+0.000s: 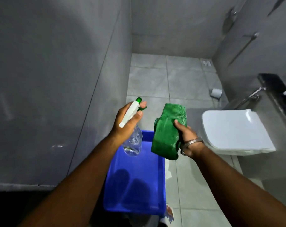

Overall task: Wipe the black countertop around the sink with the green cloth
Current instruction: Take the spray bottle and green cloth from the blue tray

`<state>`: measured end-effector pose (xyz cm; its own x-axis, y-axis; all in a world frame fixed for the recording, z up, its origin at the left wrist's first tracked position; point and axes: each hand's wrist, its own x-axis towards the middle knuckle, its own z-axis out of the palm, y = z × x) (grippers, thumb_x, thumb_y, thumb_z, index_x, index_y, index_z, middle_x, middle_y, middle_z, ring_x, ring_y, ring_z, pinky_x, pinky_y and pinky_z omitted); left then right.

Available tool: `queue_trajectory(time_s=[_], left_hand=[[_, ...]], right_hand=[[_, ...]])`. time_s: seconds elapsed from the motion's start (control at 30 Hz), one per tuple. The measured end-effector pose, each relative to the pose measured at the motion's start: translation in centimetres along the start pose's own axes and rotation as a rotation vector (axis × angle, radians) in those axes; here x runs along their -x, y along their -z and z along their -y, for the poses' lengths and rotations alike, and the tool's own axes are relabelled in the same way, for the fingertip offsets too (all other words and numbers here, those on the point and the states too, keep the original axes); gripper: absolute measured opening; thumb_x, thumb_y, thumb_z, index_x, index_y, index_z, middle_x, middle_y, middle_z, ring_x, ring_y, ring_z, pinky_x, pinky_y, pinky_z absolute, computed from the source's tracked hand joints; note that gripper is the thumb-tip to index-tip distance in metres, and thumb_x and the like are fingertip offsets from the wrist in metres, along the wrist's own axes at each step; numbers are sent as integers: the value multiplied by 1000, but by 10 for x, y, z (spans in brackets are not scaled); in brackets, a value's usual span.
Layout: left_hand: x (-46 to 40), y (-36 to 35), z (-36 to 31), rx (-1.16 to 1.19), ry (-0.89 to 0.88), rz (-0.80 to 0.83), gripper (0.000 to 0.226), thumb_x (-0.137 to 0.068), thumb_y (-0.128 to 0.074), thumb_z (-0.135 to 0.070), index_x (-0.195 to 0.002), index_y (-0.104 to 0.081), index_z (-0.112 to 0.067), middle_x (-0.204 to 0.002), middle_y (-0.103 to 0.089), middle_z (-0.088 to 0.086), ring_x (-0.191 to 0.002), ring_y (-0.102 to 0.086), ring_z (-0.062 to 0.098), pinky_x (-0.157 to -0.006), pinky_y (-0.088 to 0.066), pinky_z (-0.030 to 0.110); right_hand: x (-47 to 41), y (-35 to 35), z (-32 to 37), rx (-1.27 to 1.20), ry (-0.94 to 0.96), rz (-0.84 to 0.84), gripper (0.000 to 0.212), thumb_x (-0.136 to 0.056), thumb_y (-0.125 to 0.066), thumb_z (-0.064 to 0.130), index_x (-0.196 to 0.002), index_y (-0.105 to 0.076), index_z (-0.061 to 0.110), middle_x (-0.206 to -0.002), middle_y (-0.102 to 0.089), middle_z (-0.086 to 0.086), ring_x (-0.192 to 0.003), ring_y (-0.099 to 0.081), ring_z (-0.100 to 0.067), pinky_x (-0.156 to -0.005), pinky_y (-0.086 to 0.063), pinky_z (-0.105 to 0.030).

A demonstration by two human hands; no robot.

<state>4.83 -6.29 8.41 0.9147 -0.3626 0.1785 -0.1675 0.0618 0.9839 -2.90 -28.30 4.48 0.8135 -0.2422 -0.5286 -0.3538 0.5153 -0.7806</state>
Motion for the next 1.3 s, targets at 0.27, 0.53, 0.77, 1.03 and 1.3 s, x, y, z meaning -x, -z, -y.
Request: queue_trajectory(time_s=[0.27,0.53,0.77,1.03,1.3], left_hand=[[9,-21,-12,-155,129,126,23,-84,-61,-38,-88,-74,-20,-91,-75,8,-92,-71,22,-90,-53,32],[17,-26,-11,-236,279,140,26,-79,-56,-38,-81,-69,-15,-80,-72,14,-80,-68,32,-86,-55,56],[5,-31,-14,-251,235,47,20,-92,-58,-21,-80,-73,-16,-83,-75,6,-85,-71,19,-79,-55,29],[7,-33,-1,-333,178,-44,13,-91,-62,-20,-83,-71,-16,-76,-72,7,-68,-68,22,-59,-57,31],[30,-19,39,-280,163,-89,29,-96,-58,-11,-125,-62,-13,-117,-70,-2,-101,-67,8,-83,-50,13]], right_hand=[[-3,-37,72,7,227,29,32,-88,-65,31,-110,-68,8,-100,-76,-17,-94,-72,-35,-78,-58,-45],[-18,-33,111,67,238,-11,28,-86,-65,38,-101,-70,15,-91,-78,-9,-84,-75,-27,-67,-58,-34],[-24,-23,106,109,167,-13,31,-87,-63,39,-104,-69,14,-95,-77,-12,-88,-74,-30,-73,-56,-40],[-27,-12,83,97,99,10,33,-87,-63,40,-102,-70,12,-94,-77,-15,-85,-74,-31,-71,-57,-38],[-23,5,46,118,-9,15,42,-87,-63,42,-112,-68,8,-106,-74,-19,-97,-71,-36,-86,-55,-46]])
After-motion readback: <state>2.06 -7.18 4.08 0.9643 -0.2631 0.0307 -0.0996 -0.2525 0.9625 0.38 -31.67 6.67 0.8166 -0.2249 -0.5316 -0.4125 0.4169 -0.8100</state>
